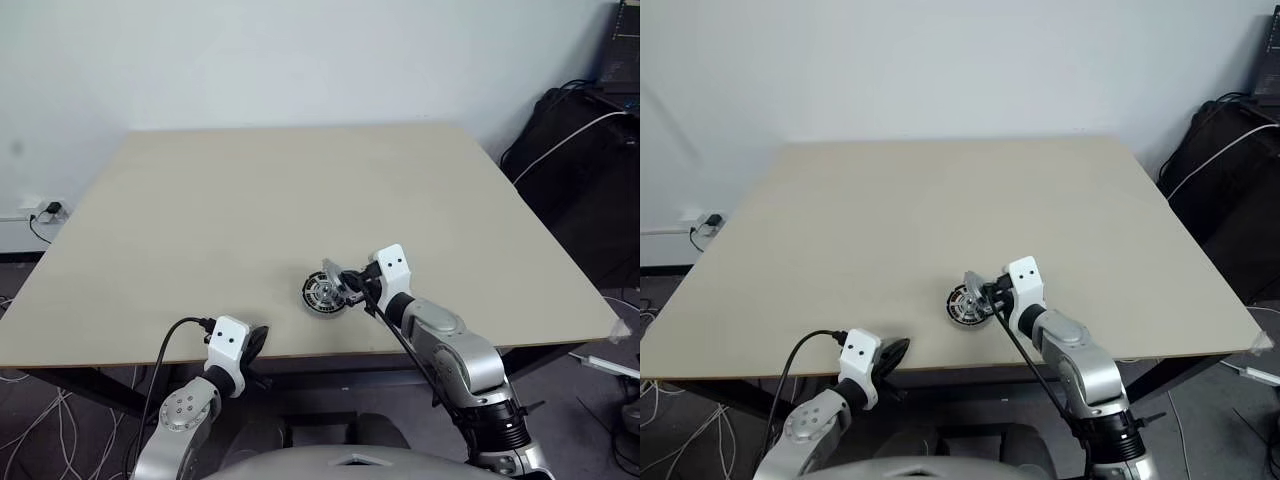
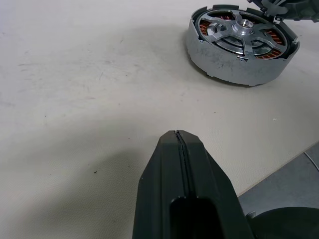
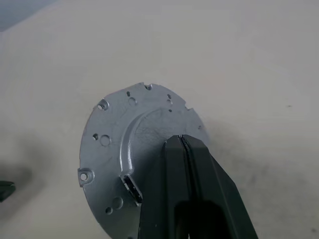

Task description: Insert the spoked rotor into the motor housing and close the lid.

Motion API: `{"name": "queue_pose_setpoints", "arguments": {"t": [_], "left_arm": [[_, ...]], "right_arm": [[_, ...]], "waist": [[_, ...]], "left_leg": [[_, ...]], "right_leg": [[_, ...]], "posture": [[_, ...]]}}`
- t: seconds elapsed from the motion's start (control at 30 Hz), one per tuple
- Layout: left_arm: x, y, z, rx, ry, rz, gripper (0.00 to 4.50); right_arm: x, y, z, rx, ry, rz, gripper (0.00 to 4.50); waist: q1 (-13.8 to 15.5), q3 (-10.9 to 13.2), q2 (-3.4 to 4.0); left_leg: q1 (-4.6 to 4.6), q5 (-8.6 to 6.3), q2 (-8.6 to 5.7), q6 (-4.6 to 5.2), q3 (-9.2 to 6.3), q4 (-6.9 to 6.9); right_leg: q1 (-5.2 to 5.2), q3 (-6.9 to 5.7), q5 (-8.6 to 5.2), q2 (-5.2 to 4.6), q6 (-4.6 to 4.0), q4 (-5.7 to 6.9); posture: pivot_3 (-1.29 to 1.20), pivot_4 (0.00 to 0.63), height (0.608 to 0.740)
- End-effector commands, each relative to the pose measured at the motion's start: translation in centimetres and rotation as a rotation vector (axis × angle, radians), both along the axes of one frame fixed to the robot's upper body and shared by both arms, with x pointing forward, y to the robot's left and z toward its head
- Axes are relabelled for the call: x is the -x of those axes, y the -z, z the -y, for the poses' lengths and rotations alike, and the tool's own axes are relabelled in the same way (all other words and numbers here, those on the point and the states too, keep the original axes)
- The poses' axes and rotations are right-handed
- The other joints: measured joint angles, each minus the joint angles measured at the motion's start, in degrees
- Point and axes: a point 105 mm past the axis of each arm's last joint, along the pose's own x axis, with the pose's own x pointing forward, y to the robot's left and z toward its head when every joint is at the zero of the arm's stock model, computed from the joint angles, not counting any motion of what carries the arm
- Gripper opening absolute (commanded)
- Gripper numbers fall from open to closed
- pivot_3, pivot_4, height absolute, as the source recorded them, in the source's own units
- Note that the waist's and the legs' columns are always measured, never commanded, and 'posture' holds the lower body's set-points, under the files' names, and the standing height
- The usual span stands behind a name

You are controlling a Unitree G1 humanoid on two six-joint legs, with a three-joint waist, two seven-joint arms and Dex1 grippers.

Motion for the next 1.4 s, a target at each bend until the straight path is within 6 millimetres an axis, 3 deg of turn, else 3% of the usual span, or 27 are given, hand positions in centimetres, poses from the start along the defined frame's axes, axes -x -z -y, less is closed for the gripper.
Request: {"name": "queue_pose_setpoints", "arguments": {"t": [0.03,0.6,0.8,0.87,1.0,1.37,1.4], "left_arm": [[-0.6,-1.5,0.0,0.005,0.0,0.06,0.0],[-0.6,-1.6,0.0,0.005,0.001,0.068,0.0],[-0.7,-1.6,0.1,0.003,0.006,0.072,0.0],[-0.7,-1.6,0.2,0.005,0.008,0.072,0.0],[-0.8,-1.5,0.5,0.012,0.014,0.072,0.0],[-0.8,-1.5,0.5,0.016,0.007,0.072,0.0],[-0.8,-1.5,0.5,0.017,0.007,0.072,0.0]], "right_arm": [[-0.6,-0.3,-1.0,-0.019,-0.021,0.02,0.03],[-0.7,3.4,-2.1,0.055,-0.065,-0.095,0.03],[-1.3,0.3,-2.2,0.085,-0.101,0.179,0.03],[-1.0,0.1,-2.4,0.099,-0.188,0.199,0.03],[-1.3,0.0,-1.6,0.112,-0.233,0.2,0.92],[-0.6,0.9,-1.3,0.125,-0.324,0.111,4.43],[-0.6,1.0,-1.3,0.123,-0.326,0.107,4.47]], "waist": [[0.01,-0.01,0.0],[-0.01,-0.3,0.0],[0.0,-0.41,0.08],[-0.01,-0.41,0.1],[0.0,-0.41,0.09],[0.19,-0.41,0.09],[0.19,-0.41,0.09]], "left_leg": [[0.01,0.0,0.0,0.0,0.0,0.0],[0.06,0.0,-0.02,0.0,0.0,0.0],[0.1,0.0,-0.03,-0.01,0.0,0.01],[0.08,0.0,-0.05,-0.01,0.01,0.01],[0.09,0.01,-0.05,0.0,0.01,0.02],[0.08,0.0,-0.04,0.01,0.0,0.02],[0.09,0.0,-0.04,0.01,-0.01,0.02]], "right_leg": [[0.0,0.0,0.0,0.0,0.0,0.01],[0.05,-0.01,0.01,0.02,-0.02,0.02],[0.11,-0.03,0.0,0.03,0.0,0.01],[0.08,-0.02,0.0,0.05,0.01,0.01],[0.11,-0.02,0.01,0.08,0.01,0.0],[0.11,-0.02,0.0,0.02,-0.01,0.0],[0.11,-0.02,0.0,0.01,-0.01,0.0]], "posture": [[0.0,0.0,0.74],[0.0,0.0,0.74],[0.0,0.0,0.74],[0.0,0.0,0.74],[0.0,0.0,0.74],[0.0,0.0,0.74],[0.0,0.0,0.74]]}}
